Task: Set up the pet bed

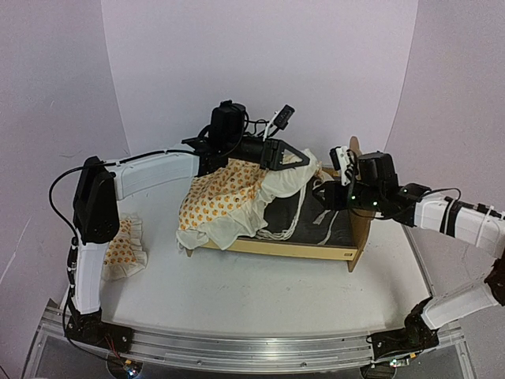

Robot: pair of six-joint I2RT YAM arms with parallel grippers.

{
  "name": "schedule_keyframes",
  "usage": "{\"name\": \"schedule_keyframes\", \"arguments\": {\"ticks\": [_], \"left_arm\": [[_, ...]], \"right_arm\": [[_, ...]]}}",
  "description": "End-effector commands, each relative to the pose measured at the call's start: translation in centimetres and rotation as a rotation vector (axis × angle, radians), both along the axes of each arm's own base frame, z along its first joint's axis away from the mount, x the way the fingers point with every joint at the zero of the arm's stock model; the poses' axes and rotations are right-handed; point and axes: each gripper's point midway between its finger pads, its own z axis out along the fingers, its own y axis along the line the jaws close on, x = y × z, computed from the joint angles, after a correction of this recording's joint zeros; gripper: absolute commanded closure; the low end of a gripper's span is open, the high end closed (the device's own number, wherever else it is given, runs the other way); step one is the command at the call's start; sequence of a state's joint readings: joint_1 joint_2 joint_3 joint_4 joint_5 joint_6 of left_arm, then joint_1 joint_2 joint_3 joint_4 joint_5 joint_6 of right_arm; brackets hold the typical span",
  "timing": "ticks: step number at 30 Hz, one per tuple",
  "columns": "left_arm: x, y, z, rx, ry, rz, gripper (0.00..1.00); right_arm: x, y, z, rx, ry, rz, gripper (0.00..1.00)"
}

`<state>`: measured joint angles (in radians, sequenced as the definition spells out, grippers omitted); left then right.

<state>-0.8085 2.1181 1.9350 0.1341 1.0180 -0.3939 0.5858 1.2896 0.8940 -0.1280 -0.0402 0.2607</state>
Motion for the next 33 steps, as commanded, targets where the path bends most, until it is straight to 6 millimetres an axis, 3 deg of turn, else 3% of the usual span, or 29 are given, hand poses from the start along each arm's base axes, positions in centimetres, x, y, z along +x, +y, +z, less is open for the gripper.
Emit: {"name": "schedule_keyframes", "arguments": {"ticks": [1, 3, 13, 22, 28, 33], "left_arm": [[-1.9, 1.9, 5.9, -0.119, -0.11, -0.044, 1.0], [-1.9, 1.9, 6.1, -0.122, -0.111, -0.05, 1.0], [-1.8, 1.8, 6.4, -0.131, -0.108, -0.063, 1.0], [-1.7, 1.8, 6.3, -0.132, -0.104, -0.07, 1.0], [-2.0, 1.9, 6.7, -0.138, -0.106, -0.079, 1.0], [-2.1, 2.1, 6.9, -0.139, -0.103, -0.082, 1.0]], "right_arm": [[0.8, 1.5, 3.8, 0.239, -0.014, 0.136, 0.55], [0.3, 2.9, 4.5, 0.281, -0.032, 0.224, 0.55], [-1.1, 5.4, 6.3, 0.389, -0.035, 0.401, 0.52], [-3.8, 5.7, 5.9, 0.413, 0.017, 0.499, 0.52], [-4.5, 5.5, 4.8, 0.407, 0.06, 0.504, 0.63], [-5.6, 4.8, 4.0, 0.373, 0.066, 0.504, 0.63]]}}
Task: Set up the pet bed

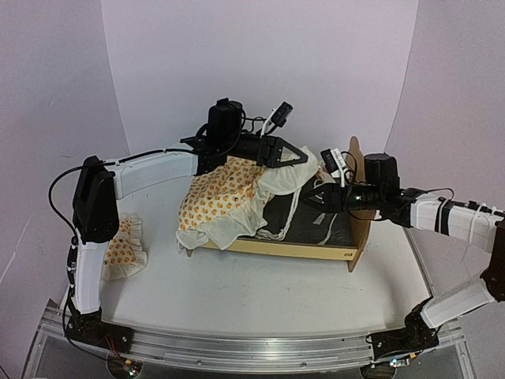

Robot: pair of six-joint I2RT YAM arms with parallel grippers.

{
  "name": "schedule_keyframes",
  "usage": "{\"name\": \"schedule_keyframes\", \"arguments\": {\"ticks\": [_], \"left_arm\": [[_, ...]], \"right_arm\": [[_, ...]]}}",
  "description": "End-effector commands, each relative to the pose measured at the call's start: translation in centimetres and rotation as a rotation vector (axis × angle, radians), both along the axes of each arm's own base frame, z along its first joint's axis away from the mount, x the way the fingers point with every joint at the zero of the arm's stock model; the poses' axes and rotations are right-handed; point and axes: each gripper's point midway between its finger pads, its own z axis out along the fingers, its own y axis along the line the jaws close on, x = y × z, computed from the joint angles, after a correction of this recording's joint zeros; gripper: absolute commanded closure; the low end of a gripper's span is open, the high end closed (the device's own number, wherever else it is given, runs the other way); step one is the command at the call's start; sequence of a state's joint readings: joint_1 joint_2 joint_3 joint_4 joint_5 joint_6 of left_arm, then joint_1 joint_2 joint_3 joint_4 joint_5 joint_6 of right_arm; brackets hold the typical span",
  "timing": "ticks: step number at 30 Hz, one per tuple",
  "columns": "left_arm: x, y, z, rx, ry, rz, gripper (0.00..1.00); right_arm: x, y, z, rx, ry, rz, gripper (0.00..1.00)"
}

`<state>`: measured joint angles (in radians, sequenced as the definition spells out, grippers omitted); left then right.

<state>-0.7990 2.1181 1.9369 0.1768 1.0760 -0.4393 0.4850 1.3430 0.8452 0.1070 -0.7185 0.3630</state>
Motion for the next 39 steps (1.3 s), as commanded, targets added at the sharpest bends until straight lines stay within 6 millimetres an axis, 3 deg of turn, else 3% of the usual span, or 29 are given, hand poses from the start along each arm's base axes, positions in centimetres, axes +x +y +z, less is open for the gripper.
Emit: {"name": "schedule_keyframes", "arguments": {"ticks": [1, 7, 13, 27, 31, 34, 39], "left_arm": [[-1.7, 1.5, 6.2, -0.122, -0.113, -0.034, 1.0], [-1.7, 1.6, 6.5, -0.124, -0.104, -0.039, 1.0], [-1.9, 1.7, 6.9, -0.129, -0.1, -0.042, 1.0], [-2.1, 1.8, 7.5, -0.141, -0.103, -0.047, 1.0], [-2.1, 1.9, 7.6, -0.144, -0.108, -0.043, 1.0], [-1.9, 1.9, 7.4, -0.145, -0.114, -0.038, 1.0], [-1.1, 2.0, 6.7, -0.138, -0.114, -0.013, 1.0]], "right_arm": [[-1.6, -0.4, 1.6, 0.008, -0.054, 0.036, 0.61], [-1.6, -0.4, 1.7, -0.006, -0.066, 0.044, 0.54], [-0.3, -0.5, 1.3, -0.037, -0.089, 0.002, 0.58], [1.6, 1.3, 1.5, 0.019, -0.058, 0.021, 0.63], [1.7, 1.8, 1.7, 0.042, -0.05, 0.029, 0.74], [1.2, 1.6, 1.7, 0.045, -0.043, 0.025, 0.99], [-1.3, -1.3, -0.6, -0.128, 0.059, -0.054, 1.0]]}}
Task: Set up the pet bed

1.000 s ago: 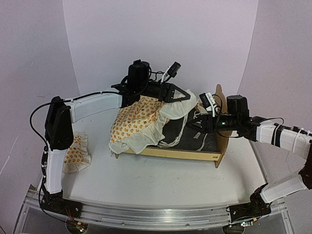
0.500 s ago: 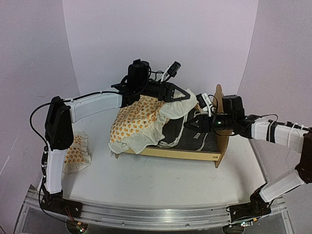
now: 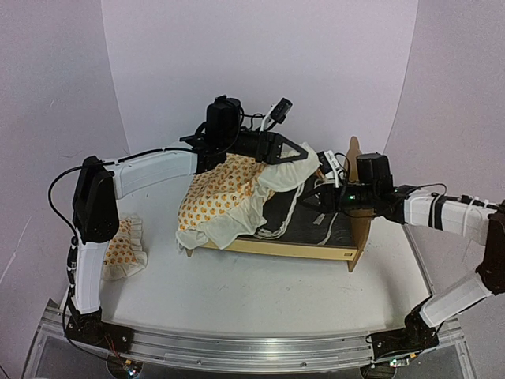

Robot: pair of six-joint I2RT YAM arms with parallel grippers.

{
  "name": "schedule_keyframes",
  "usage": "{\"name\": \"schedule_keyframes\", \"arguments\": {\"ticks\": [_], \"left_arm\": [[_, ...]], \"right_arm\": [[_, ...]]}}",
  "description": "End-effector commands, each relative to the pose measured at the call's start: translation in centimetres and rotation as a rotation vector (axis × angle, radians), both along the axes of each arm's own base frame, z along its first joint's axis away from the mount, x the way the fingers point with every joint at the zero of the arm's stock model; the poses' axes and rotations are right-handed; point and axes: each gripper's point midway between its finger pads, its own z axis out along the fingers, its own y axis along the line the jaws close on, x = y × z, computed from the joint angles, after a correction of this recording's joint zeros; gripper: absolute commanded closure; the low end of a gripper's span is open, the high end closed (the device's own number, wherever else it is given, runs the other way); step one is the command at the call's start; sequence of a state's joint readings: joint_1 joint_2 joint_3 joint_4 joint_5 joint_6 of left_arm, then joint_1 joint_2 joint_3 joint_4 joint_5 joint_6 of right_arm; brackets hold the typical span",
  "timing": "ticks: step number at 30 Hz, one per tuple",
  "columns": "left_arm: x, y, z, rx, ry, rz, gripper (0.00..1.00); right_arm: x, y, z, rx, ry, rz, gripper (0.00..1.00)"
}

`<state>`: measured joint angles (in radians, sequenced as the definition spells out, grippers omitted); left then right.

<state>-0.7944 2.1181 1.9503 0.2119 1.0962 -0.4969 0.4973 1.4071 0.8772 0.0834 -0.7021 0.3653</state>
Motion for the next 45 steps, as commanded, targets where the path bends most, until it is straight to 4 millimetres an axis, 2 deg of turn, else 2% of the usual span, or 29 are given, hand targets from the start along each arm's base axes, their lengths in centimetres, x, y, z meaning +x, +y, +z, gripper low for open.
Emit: {"name": "schedule_keyframes", "arguments": {"ticks": [1, 5, 7, 10, 13, 15, 16, 17, 18, 19, 22, 23, 24, 26, 28, 30, 32, 34, 36, 38, 39, 40, 43, 45], "left_arm": [[-0.9, 1.7, 5.4, -0.119, -0.13, 0.005, 1.0], [-0.7, 1.5, 4.7, -0.108, -0.118, 0.001, 1.0], [-0.6, 1.5, 4.2, -0.101, -0.111, 0.003, 1.0], [-0.5, 1.2, 3.5, -0.09, -0.097, -0.002, 1.0], [-0.6, 1.1, 2.7, -0.078, -0.084, -0.005, 1.0], [-0.7, 1.1, 2.2, -0.072, -0.08, -0.01, 1.0], [-0.7, 1.1, 2.1, -0.07, -0.077, -0.013, 1.0], [-0.8, 1.0, 2.1, -0.07, -0.076, -0.016, 1.0], [-0.8, 1.0, 2.1, -0.071, -0.076, -0.019, 1.0], [-0.9, 1.1, 2.3, -0.073, -0.077, -0.021, 1.0], [-1.7, 1.3, 2.9, -0.082, -0.09, -0.05, 1.0], [-2.0, 1.4, 3.0, -0.086, -0.097, -0.063, 1.0], [-2.2, 1.6, 3.1, -0.088, -0.101, -0.066, 1.0], [-2.4, 1.7, 3.2, -0.089, -0.108, -0.062, 1.0], [-2.4, 1.7, 3.0, -0.087, -0.106, -0.058, 1.0], [-2.3, 1.6, 2.8, -0.084, -0.101, -0.059, 1.0], [-2.2, 1.6, 2.7, -0.082, -0.096, -0.058, 1.0], [-2.2, 1.5, 2.7, -0.084, -0.098, -0.056, 1.0], [-2.2, 1.5, 2.9, -0.089, -0.104, -0.051, 1.0], [-2.1, 1.5, 3.1, -0.093, -0.107, -0.045, 1.0], [-2.0, 1.5, 3.0, -0.093, -0.107, -0.044, 1.0], [-2.0, 1.5, 3.1, -0.094, -0.108, -0.043, 1.0], [-2.0, 1.5, 3.1, -0.094, -0.106, -0.043, 1.0], [-2.0, 1.5, 3.2, -0.096, -0.108, -0.043, 1.0]], "right_arm": [[-2.7, -2.8, 1.1, -0.165, 0.019, -0.057, 1.0], [-5.1, -7.2, 2.4, -0.37, 0.076, -0.181, 1.0], [-6.5, -8.3, 3.3, -0.425, 0.169, -0.188, 1.0], [-9.0, -7.6, 4.6, -0.432, 0.331, -0.094, 1.0], [-11.0, -7.8, 6.5, -0.442, 0.392, -0.03, 1.0], [-12.9, -6.4, 8.4, -0.349, 0.411, 0.099, 1.0], [-13.1, -5.4, 9.3, -0.282, 0.412, 0.145, 1.0], [-12.6, -5.4, 9.2, -0.29, 0.423, 0.121, 1.0], [-12.0, -6.4, 8.2, -0.373, 0.442, 0.06, 1.0], [-12.2, -6.0, 8.4, -0.358, 0.464, 0.086, 1.0], [-15.1, -2.1, 12.4, -0.048, 0.509, 0.355, 1.0], [-15.5, -1.7, 13.3, 0.001, 0.481, 0.391, 1.0], [-15.0, -2.0, 12.7, -0.036, 0.439, 0.341, 1.0], [-13.3, -4.8, 9.4, -0.266, 0.35, 0.154, 1.0], [-12.1, -6.6, 7.2, -0.412, 0.33, 0.067, 1.0], [-12.0, -6.4, 6.2, -0.426, 0.339, 0.086, 0.99], [-11.3, -5.3, 4.9, -0.412, 0.297, 0.083, 0.76], [-10.8, -3.4, 3.8, -0.376, 0.168, 0.102, 0.66], [-8.2, -2.9, 2.9, -0.363, 0.028, -0.006, 0.58], [-6.6, -2.9, 1.3, -0.341, -0.034, -0.077, 0.46], [-5.9, -2.7, 0.7, -0.328, -0.06, -0.099, 0.44], [-5.3, -2.6, -0.2, -0.332, -0.068, -0.122, 0.45], [-4.0, -1.5, -1.8, -0.315, -0.078, -0.143, 0.58], [-3.7, -0.6, -2.4, -0.295, -0.109, -0.159, 0.59]]}}
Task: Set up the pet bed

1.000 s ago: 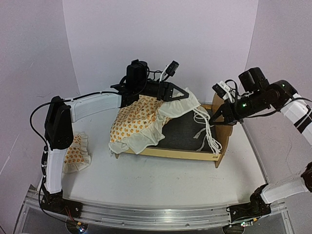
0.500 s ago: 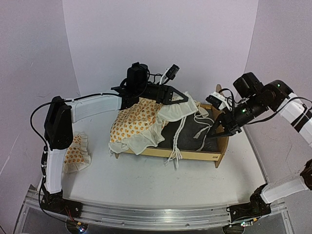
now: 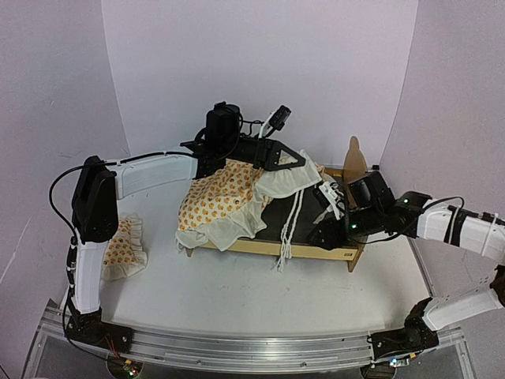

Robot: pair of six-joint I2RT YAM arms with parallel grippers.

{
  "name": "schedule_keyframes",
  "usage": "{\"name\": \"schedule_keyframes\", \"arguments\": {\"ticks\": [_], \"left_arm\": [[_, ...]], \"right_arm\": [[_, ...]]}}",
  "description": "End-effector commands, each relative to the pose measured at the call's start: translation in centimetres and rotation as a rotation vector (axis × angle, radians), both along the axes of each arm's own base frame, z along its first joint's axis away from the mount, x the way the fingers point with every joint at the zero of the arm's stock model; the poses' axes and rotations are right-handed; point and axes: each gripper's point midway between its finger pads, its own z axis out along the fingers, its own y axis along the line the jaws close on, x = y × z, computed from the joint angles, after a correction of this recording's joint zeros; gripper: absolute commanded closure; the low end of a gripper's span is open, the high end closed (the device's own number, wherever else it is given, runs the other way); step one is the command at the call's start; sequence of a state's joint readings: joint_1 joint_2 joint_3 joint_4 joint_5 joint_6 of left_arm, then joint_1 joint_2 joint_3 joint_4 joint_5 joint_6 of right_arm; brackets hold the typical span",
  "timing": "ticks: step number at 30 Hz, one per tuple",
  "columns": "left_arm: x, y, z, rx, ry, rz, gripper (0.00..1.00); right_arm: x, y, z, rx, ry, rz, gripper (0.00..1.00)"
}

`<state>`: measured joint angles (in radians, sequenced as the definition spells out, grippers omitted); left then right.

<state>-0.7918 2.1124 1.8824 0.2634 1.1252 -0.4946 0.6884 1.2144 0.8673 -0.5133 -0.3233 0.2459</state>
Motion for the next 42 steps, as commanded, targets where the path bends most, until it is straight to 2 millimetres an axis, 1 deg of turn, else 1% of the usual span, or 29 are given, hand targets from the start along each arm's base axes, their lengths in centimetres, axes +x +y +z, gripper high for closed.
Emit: {"name": "schedule_keyframes", "arguments": {"ticks": [1, 4, 9, 11, 17, 23, 25, 26, 27, 28, 30, 31, 32, 33, 34, 35, 36, 38, 40, 41, 42], "left_arm": [[-1.6, 1.3, 4.9, -0.107, -0.113, -0.016, 1.0], [-1.5, 1.2, 4.9, -0.108, -0.114, -0.014, 1.0], [-1.5, 1.1, 5.0, -0.11, -0.111, -0.02, 1.0], [-1.5, 1.1, 5.0, -0.11, -0.111, -0.021, 1.0], [-1.7, 1.3, 5.2, -0.114, -0.115, -0.02, 1.0], [-1.6, 1.3, 5.1, -0.112, -0.116, -0.018, 1.0], [-1.5, 1.4, 5.1, -0.112, -0.116, -0.01, 1.0], [-1.3, 1.4, 5.0, -0.111, -0.114, -0.004, 1.0], [-1.2, 1.5, 4.9, -0.111, -0.116, 0.002, 1.0], [-1.0, 1.6, 4.8, -0.11, -0.116, 0.008, 1.0], [-0.7, 1.7, 4.6, -0.106, -0.115, 0.016, 1.0], [-0.5, 1.8, 4.4, -0.103, -0.113, 0.017, 1.0], [-0.5, 1.9, 4.1, -0.098, -0.109, 0.015, 1.0], [-0.4, 1.8, 3.8, -0.094, -0.106, 0.015, 1.0], [-0.4, 1.8, 3.7, -0.09, -0.101, 0.014, 1.0], [-0.3, 1.7, 3.5, -0.087, -0.096, 0.014, 1.0], [-0.3, 1.7, 3.3, -0.083, -0.09, 0.015, 1.0], [-0.3, 1.6, 3.0, -0.079, -0.086, 0.013, 1.0], [-0.4, 1.7, 3.0, -0.077, -0.085, 0.014, 1.0], [-0.5, 1.8, 3.0, -0.078, -0.086, 0.015, 1.0], [-0.5, 1.8, 3.0, -0.077, -0.085, 0.016, 1.0]], "right_arm": [[4.3, 3.3, 3.4, 0.171, -0.261, -0.07, 0.59], [5.0, 3.4, 2.5, 0.204, -0.296, -0.122, 0.6], [5.7, 4.1, 1.3, 0.196, -0.301, -0.126, 0.6], [5.7, 4.5, 1.2, 0.206, -0.293, -0.113, 0.61], [6.1, 4.6, 0.2, 0.193, -0.284, -0.132, 0.73], [6.1, 5.6, -0.1, 0.225, -0.258, -0.12, 0.79], [5.9, 5.7, -0.4, 0.229, -0.24, -0.117, 0.84], [5.7, 5.7, -0.5, 0.236, -0.222, -0.119, 0.89], [5.0, 5.7, -0.3, 0.248, -0.179, -0.117, 0.99], [4.2, 5.7, 0.0, 0.257, -0.121, -0.114, 1.0], [1.3, 4.7, 0.1, 0.181, 0.102, -0.12, 1.0], [-0.4, 3.9, 0.6, 0.11, 0.217, -0.119, 1.0], [-2.4, 2.6, 0.6, 0.023, 0.334, -0.123, 1.0], [-3.8, 1.8, 1.3, -0.036, 0.411, -0.119, 1.0], [-5.9, 0.0, 1.4, -0.14, 0.501, -0.108, 1.0], [-6.7, -1.1, 1.8, -0.205, 0.526, -0.094, 1.0], [-7.1, -2.0, 2.1, -0.257, 0.516, -0.075, 1.0], [-6.6, -3.7, 3.0, -0.33, 0.44, -0.079, 1.0], [-5.2, -4.6, 4.8, -0.365, 0.304, -0.061, 1.0], [-4.2, -4.8, 5.8, -0.377, 0.224, -0.058, 1.0], [-2.5, -5.3, 6.7, -0.396, 0.119, -0.081, 1.0]]}}
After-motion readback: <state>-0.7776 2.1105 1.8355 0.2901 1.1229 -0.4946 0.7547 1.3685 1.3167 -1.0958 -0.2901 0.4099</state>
